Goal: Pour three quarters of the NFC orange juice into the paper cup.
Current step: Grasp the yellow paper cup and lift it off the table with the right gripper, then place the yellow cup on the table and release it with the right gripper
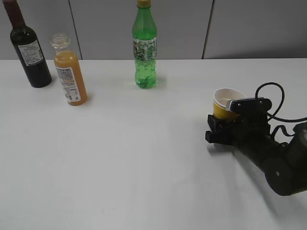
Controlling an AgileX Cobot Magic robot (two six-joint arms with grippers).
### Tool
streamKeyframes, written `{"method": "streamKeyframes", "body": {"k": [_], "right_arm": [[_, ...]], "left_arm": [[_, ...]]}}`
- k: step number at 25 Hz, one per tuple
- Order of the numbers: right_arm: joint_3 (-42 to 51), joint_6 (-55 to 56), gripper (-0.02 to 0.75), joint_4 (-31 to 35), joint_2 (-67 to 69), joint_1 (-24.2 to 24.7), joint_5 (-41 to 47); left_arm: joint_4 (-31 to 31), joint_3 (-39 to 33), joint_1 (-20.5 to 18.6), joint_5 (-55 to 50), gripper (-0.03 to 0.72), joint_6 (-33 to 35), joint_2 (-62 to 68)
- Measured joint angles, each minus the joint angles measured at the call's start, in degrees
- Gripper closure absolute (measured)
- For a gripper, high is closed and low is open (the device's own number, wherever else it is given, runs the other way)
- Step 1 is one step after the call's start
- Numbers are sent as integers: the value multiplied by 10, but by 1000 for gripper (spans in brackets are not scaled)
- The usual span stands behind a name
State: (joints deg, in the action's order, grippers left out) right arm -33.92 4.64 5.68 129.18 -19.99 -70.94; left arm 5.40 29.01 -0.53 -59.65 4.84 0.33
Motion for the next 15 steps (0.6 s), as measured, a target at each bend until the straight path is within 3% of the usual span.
{"method": "streamKeyframes", "body": {"k": [5, 15], "right_arm": [[20, -18, 290, -67, -34, 0, 11], [6, -21, 290, -364, -46, 0, 11]], "left_arm": [[0, 0, 0, 0, 263, 0, 0], [0, 0, 0, 0, 263, 0, 0]]}}
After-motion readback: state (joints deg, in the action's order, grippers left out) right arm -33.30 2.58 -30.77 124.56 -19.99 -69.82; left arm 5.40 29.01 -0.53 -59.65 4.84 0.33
